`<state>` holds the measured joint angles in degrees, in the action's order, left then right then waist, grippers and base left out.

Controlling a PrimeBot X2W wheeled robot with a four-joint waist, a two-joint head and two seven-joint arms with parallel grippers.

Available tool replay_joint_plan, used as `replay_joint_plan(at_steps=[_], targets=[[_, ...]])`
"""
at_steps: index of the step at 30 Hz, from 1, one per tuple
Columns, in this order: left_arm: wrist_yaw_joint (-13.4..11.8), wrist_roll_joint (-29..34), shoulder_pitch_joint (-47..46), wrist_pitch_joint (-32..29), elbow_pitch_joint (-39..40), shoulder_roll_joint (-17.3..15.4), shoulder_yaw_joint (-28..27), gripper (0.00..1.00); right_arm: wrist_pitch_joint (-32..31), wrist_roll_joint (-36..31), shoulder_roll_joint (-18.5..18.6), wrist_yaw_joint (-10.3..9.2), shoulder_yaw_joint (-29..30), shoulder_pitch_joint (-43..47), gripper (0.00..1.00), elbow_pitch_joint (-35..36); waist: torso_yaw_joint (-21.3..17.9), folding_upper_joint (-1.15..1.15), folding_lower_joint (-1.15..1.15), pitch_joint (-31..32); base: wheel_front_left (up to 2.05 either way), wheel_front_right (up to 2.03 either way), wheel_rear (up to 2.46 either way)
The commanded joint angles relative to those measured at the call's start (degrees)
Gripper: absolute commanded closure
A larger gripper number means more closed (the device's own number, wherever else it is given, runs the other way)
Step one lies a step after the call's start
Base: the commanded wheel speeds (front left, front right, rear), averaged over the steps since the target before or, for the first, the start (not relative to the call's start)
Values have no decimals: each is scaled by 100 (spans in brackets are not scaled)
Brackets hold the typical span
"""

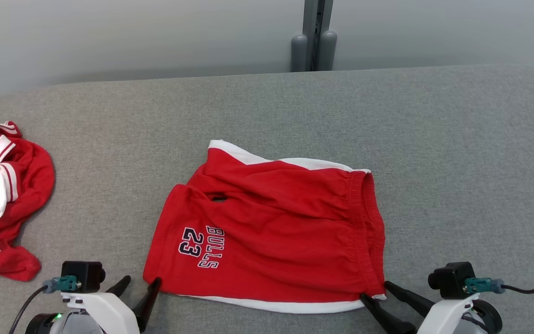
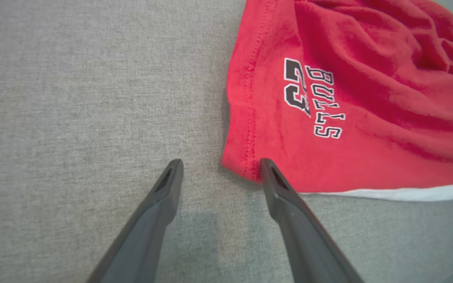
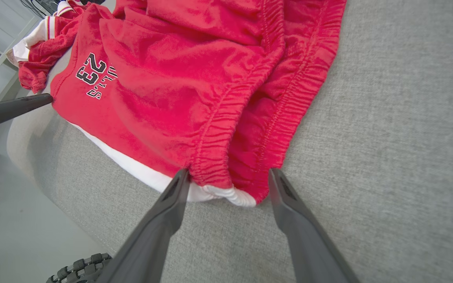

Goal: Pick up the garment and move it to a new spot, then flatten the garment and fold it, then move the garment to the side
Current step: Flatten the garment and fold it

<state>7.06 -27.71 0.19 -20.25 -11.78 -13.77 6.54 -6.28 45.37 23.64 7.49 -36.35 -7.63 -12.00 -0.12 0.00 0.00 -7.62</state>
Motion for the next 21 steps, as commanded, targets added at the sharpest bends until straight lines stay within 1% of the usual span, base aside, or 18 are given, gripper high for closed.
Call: replay_joint_plan(at_steps=[1,4,7,8,9,10,11,12,15,21], targets=[[44,-43,-163,34,-137,-52,67,0,28,13,19,1,-36,-71,0,-20,-19,0,0,-21,0,0,0],[47,-262,-387,57,-425,-62,276,0,33,37,28,1,-113,-155,0,-46,-68,0,0,-46,0,0,0],[39,-434,-515,107,-627,-179,510,0,52,68,20,1,-220,-210,0,-74,-121,0,0,-56,0,0,0],[40,-487,-546,136,-673,-200,562,0,66,81,19,1,-248,-231,10,-79,-135,0,0,-58,0,0,0],[40,-550,-567,175,-700,-223,622,6,86,104,13,1,-277,-244,29,-79,-148,0,0,-56,0,0,0],[41,-603,-582,220,-725,-255,663,25,100,120,12,1,-315,-256,63,-86,-159,0,0,-57,0,0,0],[41,-655,-591,252,-746,-290,713,62,114,138,13,1,-349,-264,84,-93,-168,0,0,-57,0,0,0],[41,-710,-595,270,-749,-324,759,100,135,162,14,1,-388,-270,100,-97,-173,0,0,-57,0,0,0],[41,-929,-596,386,-665,-454,894,100,258,235,49,1,-452,-331,100,-121,-172,0,0,-39,0,0,0],[42,-1050,-471,513,-413,-615,973,100,506,374,127,1,-438,-302,100,-106,-113,0,0,84,0,0,0]])
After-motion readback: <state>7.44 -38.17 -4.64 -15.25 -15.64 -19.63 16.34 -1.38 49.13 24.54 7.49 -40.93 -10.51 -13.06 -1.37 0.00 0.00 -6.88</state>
